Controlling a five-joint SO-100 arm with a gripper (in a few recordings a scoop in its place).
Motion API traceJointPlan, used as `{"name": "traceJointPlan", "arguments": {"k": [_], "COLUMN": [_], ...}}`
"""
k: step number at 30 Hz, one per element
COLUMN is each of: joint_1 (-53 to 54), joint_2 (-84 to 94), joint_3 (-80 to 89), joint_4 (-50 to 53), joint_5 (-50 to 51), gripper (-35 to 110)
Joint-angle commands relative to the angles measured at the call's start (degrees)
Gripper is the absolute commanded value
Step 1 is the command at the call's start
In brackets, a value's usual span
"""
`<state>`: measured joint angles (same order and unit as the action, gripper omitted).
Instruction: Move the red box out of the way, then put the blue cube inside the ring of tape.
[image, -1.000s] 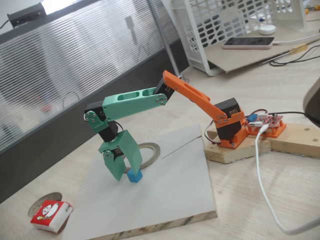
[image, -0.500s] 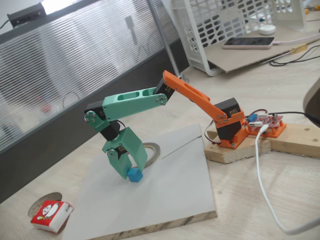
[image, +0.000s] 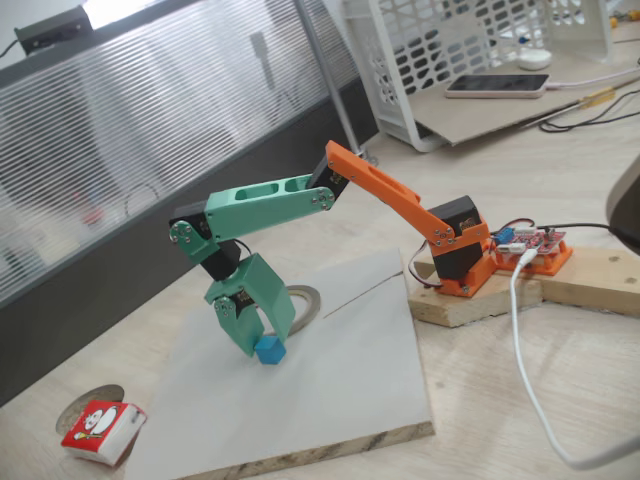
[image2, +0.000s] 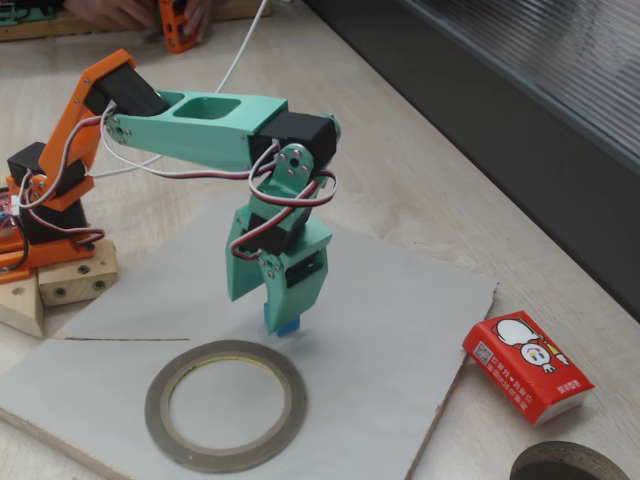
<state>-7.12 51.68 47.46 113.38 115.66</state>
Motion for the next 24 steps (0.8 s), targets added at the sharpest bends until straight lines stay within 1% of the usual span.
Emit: {"name": "traceJointPlan", "arguments": {"k": [1,21,24], "joint_1": [-0.79,-0.79,-1.41], "joint_2": [0.35,0.09,-4.39], "joint_3": [-1.14,-0.53,-0.62], "joint_4": [0.97,1.14,1.14], "joint_5": [0.44,0.35,0.53], "gripper": [40,40,40]}}
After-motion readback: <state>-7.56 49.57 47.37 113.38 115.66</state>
